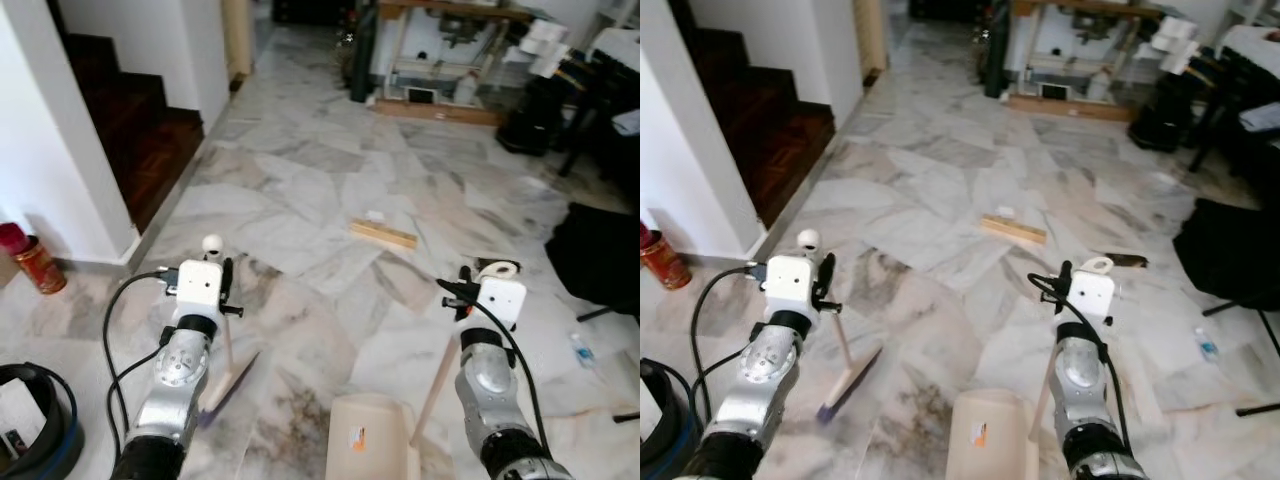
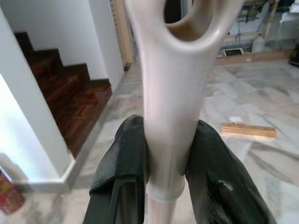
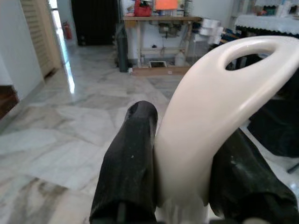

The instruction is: Sweep floor

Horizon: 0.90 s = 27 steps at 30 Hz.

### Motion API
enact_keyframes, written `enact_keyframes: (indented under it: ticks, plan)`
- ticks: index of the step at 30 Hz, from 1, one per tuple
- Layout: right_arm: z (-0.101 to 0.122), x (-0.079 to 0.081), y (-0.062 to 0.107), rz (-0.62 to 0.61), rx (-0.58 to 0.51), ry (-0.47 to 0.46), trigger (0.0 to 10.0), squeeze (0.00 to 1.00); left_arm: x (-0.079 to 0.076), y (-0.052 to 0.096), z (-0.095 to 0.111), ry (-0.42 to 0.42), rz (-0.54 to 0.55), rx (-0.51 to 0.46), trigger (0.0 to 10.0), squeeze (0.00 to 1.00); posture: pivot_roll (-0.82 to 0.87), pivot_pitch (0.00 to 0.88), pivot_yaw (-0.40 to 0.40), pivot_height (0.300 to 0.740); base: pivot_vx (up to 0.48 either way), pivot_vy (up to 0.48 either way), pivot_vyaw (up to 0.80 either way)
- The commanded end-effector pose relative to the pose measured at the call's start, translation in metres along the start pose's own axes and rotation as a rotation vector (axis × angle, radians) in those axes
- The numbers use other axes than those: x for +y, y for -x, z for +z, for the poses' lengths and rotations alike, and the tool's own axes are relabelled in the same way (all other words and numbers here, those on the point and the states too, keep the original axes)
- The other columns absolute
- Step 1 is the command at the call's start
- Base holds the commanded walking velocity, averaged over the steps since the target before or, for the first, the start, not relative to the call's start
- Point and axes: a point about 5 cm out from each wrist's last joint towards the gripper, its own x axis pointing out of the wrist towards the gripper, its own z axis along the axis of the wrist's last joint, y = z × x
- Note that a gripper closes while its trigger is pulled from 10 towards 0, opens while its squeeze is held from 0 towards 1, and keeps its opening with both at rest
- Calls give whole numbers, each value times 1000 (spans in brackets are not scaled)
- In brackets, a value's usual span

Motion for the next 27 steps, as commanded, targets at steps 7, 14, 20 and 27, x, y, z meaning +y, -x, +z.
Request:
enact_keyframes:
  ticks: [7, 14, 20, 27]
  plan:
    - [9, -12, -5, -32, -51, 8, 10000, 0, -12, -4, 12, 21, -31, -58, 10000, 0, 104, 1, -53, 740, 332, 0, 0]
    - [8, -10, -4, -38, -39, -9, 10000, 0, -10, -6, 14, 14, -38, -62, 10000, 0, 114, 0, -38, 740, 333, 0, 0]
    - [4, -6, -1, -46, -23, -26, 10000, 0, -6, -6, 15, -1, -57, -64, 10000, 0, 122, 0, -12, 740, 332, 0, -417]
    - [3, -1, 1, -42, -29, -25, 10000, 0, -6, -8, 16, -10, -66, -62, 10000, 0, 120, 0, -1, 740, 333, 0, -459]
